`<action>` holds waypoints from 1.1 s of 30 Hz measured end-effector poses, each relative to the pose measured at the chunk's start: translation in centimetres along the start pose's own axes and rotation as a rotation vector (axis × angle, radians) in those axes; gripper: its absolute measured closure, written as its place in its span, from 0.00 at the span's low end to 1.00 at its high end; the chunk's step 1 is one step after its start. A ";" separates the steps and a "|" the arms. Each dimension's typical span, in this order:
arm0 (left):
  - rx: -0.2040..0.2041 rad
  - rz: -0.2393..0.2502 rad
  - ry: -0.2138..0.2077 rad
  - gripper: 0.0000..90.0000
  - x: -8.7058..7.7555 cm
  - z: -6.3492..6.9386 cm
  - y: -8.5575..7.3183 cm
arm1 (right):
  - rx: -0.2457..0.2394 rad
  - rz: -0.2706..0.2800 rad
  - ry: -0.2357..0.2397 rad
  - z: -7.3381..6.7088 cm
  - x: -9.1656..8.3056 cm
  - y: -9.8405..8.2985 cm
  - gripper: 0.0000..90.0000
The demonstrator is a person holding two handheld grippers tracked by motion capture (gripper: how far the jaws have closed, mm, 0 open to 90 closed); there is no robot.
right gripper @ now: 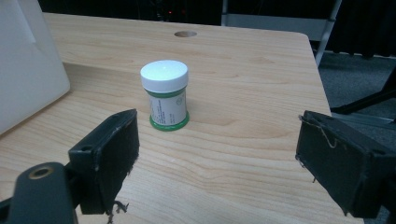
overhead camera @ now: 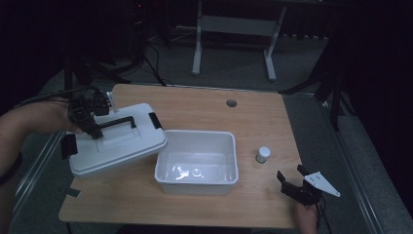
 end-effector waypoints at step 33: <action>-0.186 -0.057 -0.087 0.92 15.0 0.0 -2.5 | -0.003 0.001 -0.004 0.0 0.0 0.0 0.14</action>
Point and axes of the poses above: each handheld gripper's, and its own axes: x roughly forward along the jaws, y roughly out of its top, z roughly to its right, the point moved 1 cm from there along x, roughly forward along the jaws, and after that the axes turned 11 degrees about y, right-handed, at the moved point
